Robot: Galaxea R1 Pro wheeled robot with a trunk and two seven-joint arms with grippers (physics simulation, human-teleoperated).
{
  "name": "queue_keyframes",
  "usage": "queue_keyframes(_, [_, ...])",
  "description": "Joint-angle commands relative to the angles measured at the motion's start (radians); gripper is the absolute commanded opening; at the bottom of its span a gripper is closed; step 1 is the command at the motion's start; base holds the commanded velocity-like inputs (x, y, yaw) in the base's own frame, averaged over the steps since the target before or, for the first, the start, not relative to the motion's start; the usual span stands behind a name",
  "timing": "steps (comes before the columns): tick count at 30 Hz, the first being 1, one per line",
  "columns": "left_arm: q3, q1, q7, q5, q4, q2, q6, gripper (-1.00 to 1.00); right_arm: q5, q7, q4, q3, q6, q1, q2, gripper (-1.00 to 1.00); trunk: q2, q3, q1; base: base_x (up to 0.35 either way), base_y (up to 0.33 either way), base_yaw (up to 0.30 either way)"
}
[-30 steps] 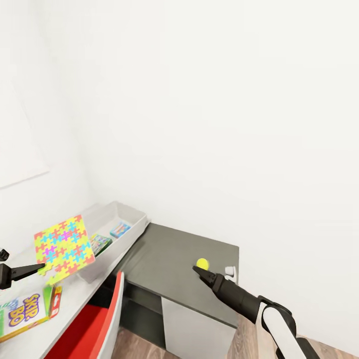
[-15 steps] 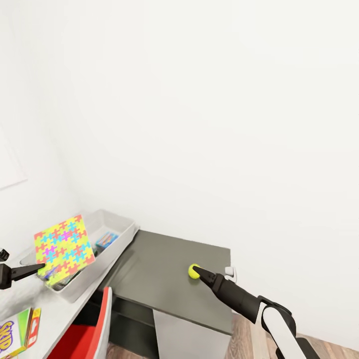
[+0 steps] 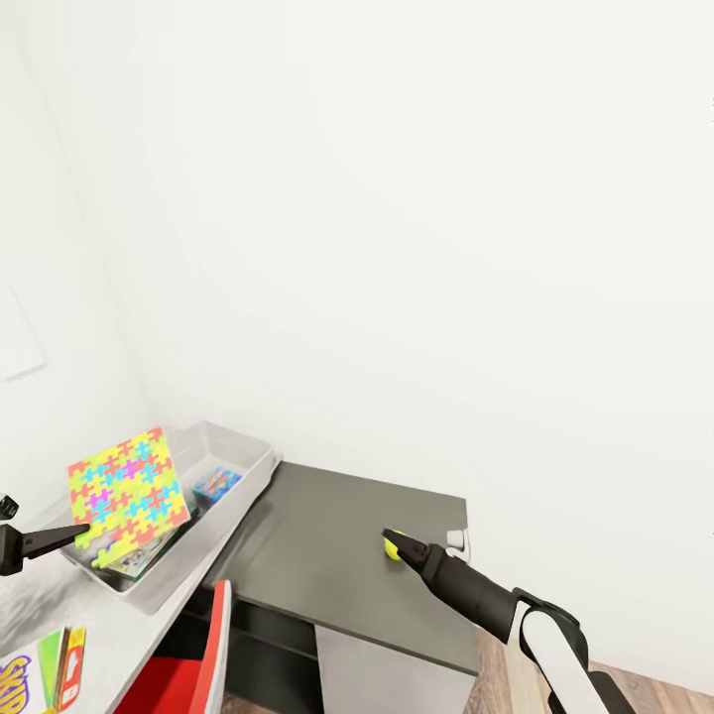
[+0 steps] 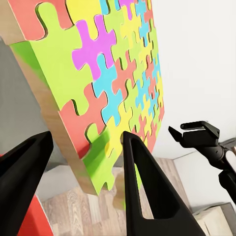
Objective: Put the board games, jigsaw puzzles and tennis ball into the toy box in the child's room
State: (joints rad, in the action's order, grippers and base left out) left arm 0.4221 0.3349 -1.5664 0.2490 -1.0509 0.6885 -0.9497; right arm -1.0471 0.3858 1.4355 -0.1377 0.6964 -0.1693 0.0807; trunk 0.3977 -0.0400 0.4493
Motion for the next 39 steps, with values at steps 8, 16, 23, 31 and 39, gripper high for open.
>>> queue_keyframes(8, [0.0,0.0,-0.004,-0.001,0.0,0.0,-0.011,-1.0,-0.002,0.001,0.0,-0.001,0.003,-0.001,-0.002,1.0,0.002,-0.002,0.001,0.007,0.071,0.0])
queue_keyframes(16, [0.0,0.0,-0.004,-0.001,0.0,0.0,-0.011,-1.0,-0.002,0.001,0.0,-0.001,0.003,-0.001,-0.002,1.0,0.002,-0.002,0.001,0.078,0.033,0.0])
queue_keyframes(23, [0.0,0.001,-0.004,-0.001,0.0,0.0,-0.011,-1.0,-0.002,0.001,0.0,-0.002,0.003,-0.001,-0.002,1.0,0.002,-0.002,0.001,0.07,0.02,0.0])
queue_keyframes(31, [0.0,0.001,-0.004,-0.001,0.0,0.0,-0.011,-1.0,-0.002,0.002,0.0,-0.002,0.004,-0.001,-0.001,1.0,0.002,-0.002,0.001,0.055,0.014,0.0])
queue_keyframes(39, [0.0,0.0,-0.004,-0.002,0.002,0.0,-0.01,-1.0,-0.002,0.005,0.0,-0.002,0.005,-0.001,0.0,1.0,0.002,-0.002,0.001,0.002,0.0,0.0])
